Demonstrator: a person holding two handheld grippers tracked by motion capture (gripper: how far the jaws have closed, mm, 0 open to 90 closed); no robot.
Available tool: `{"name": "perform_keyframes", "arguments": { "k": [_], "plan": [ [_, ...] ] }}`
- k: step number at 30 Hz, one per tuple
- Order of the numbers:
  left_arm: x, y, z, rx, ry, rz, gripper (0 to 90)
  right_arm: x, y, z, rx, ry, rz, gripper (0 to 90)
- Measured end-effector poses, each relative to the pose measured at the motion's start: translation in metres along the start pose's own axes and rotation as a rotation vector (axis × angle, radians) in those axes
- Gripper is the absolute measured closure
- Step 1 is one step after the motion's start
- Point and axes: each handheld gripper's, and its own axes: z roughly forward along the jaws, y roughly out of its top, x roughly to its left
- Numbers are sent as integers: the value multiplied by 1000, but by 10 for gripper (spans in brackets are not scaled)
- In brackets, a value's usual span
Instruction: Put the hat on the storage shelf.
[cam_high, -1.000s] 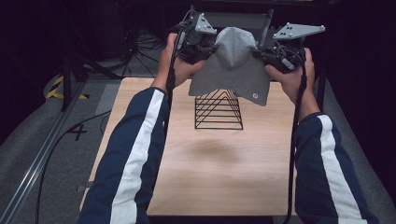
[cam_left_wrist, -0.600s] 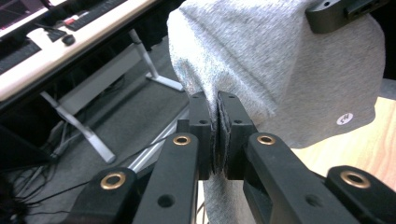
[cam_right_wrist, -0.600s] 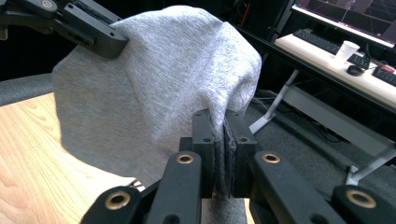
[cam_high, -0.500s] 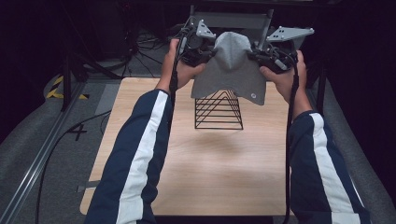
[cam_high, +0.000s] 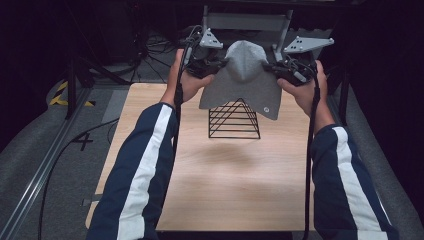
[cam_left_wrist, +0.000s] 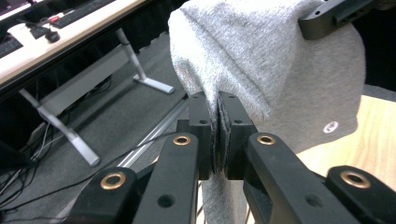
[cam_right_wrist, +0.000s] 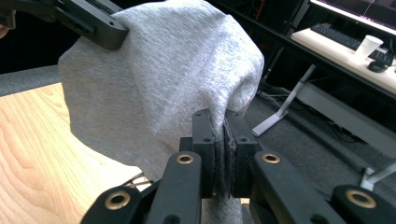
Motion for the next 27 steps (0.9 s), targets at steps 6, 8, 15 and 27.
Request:
{"name": "perform_keyframes", "arguments": {
  "k": [6,8,15,27],
  "plan": [
    [-4,-3,-8,-25,-11,-7,854,4,-1,-8,-18,8,-4,847],
    [-7,-1,-11,-28,-11,3,854,8,2,-13,-27,10,-15,847],
    [-13,0,-15,-37,-40,23,854,10,3,-18,-25,12,-34,847],
    [-13,-21,0,23,-30,27,854,16,-17,-10,2,33,-41,847]
  ]
}}
